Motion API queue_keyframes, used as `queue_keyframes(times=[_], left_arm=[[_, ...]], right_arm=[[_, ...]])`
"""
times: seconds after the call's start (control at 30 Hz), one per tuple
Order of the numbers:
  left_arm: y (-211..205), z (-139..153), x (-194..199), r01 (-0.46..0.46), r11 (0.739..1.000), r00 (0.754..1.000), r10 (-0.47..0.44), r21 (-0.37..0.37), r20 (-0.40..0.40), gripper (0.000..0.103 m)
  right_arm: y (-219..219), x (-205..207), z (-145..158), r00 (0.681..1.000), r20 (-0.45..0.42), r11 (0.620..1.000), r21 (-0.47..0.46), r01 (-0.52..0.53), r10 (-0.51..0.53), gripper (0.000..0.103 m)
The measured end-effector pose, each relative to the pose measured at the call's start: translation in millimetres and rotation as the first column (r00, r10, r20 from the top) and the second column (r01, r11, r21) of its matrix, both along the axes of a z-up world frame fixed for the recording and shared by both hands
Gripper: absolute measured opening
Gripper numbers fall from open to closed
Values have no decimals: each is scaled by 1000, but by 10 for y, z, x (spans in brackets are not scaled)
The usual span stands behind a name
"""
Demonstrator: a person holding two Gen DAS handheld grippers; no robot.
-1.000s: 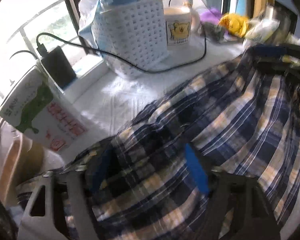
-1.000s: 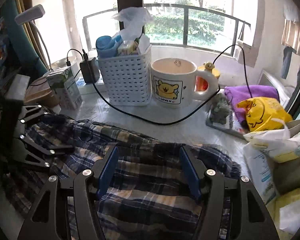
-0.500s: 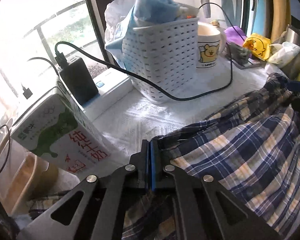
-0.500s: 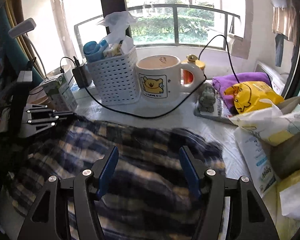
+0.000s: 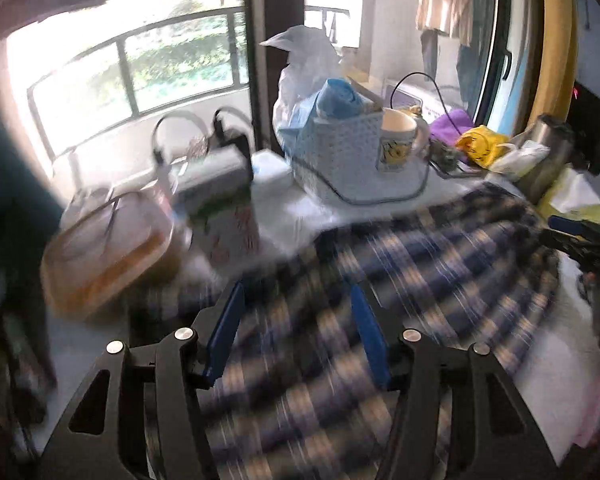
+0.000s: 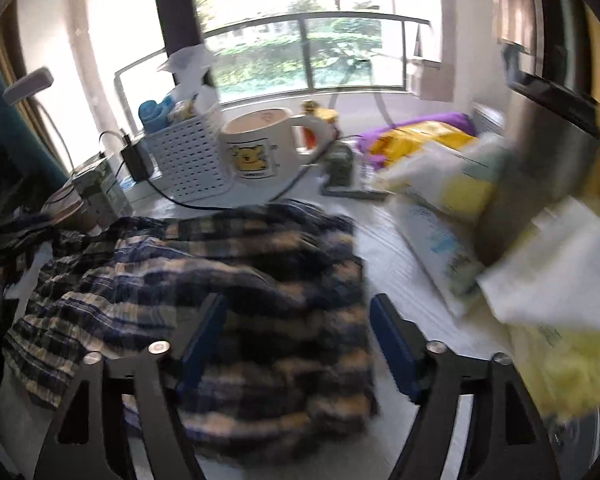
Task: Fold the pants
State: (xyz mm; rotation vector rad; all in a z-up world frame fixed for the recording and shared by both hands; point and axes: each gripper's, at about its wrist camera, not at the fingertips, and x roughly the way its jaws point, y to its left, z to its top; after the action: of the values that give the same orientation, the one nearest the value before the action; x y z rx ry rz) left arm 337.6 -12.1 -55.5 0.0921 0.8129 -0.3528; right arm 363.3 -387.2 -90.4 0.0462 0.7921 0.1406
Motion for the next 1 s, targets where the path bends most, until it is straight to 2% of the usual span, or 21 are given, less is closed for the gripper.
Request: queue_keyframes(times=[0.2, 0.33, 0.4, 0.43, 0.53, 0.67, 0.83, 1.0], left_arm=[[27, -330, -638, -41, 996, 994, 33, -73, -105, 56], [-22, -669, -803, -70, 997, 983, 61, -42, -174, 56], [60, -795, -851, -81, 995, 979, 68, -62, -190, 56], [109, -790, -899, -78, 995, 984, 66, -69, -166, 57], [132, -786, -942, -74, 995, 985, 63, -63, -162, 57], [266, -738, -992, -98, 989, 982, 77, -114, -174, 57], [547, -636, -1106, -160, 977, 978, 137, -139, -159, 61], [872, -582, -1115, -261, 956, 958, 241, -135, -153, 61]], right_arm=[[-199, -285, -90, 998, -34, 998, 5, 58, -58, 78], [-230, -441, -161, 996, -61, 997, 13, 70, -69, 78], [-207, -508, -184, 995, -66, 997, 9, 70, -70, 78], [-194, -534, -191, 995, -66, 998, 1, 68, -68, 78], [-154, -618, -234, 995, -72, 997, -36, 68, -71, 78], [-163, -680, -278, 992, -93, 997, -12, 81, -82, 78], [-41, -734, -349, 992, -122, 997, 58, 46, -38, 78], [62, -582, -445, 989, -148, 984, 177, 37, -10, 79]])
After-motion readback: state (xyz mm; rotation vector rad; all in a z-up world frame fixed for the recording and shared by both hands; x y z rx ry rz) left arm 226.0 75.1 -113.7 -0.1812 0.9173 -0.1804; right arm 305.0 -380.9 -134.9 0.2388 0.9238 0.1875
